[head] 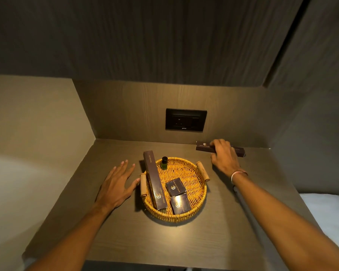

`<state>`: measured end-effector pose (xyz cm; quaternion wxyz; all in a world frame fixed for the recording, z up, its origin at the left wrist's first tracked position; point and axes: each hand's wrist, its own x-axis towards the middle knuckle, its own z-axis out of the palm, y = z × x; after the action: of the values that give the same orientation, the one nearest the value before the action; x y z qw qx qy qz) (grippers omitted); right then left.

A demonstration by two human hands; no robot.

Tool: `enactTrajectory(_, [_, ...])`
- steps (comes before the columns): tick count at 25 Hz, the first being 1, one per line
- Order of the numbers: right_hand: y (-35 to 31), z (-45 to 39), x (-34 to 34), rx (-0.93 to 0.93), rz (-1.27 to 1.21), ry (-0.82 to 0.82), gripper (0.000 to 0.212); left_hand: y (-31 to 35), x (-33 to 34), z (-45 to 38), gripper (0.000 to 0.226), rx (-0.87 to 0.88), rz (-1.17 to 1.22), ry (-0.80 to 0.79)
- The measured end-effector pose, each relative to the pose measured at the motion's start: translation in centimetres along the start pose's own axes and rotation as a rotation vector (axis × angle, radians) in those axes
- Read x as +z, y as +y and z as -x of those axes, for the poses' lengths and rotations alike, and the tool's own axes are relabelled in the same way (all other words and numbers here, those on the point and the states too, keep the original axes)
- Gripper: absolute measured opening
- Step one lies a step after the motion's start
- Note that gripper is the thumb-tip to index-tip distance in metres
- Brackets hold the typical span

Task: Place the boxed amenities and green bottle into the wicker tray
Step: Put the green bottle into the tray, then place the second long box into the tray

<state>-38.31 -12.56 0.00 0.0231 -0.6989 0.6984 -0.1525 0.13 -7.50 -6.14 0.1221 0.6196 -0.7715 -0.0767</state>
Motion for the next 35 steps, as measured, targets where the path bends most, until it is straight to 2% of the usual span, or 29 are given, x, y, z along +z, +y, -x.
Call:
enactTrajectory(3, [0.2, -2.7, -0.9, 0.039, 0.142, -0.180, 0.043, 0.0, -0.2, 0.0, 0.085, -0.010, 0.014, 0.006])
enactTrajectory(6, [0.8, -3.3, -1.2, 0.035, 0.266, -0.254, 0.039, 0.0, 0.0, -0.2, 0.080, -0.014, 0.039, -0.002])
enactTrajectory(9, [-0.6, -3.3, -3.0, 0.029, 0.262, -0.329, 0.040, 0.0, 0.1, 0.0, 0.078, -0.018, 0.044, 0.009])
enactTrajectory(14, [-5.5, -3.1, -8.6, -0.093, 0.125, -0.197, 0.058, 0.0, 0.2, -0.1, 0.078, -0.021, 0.054, 0.012])
enactTrajectory(18, [-10.3, -1.8, -9.5, -0.212, -0.045, -0.252, 0.075, 0.0, 0.0, -0.2, 0.079, -0.017, 0.053, 0.018])
enactTrajectory(23, [-12.3, 0.1, -5.3, -0.226, 0.040, -0.308, 0.074, 0.0, 0.0, 0.0, 0.077, -0.031, 0.057, 0.018])
enactTrajectory(30, [-11.9, 1.1, -3.0, -0.214, 0.156, -0.252, 0.059, -0.2, 0.2, -0.2, 0.078, -0.015, 0.052, 0.032])
enactTrajectory(33, [-10.8, 1.0, -3.7, -0.169, -0.014, -0.233, 0.060, 0.1, 0.2, 0.1, 0.068, -0.028, 0.108, 0.022])
enactTrajectory(35, [-9.2, 0.9, -4.0, -0.097, -0.330, -0.212, 0.057, 0.6, 0.0, 0.7, 0.056, -0.149, 0.369, 0.069])
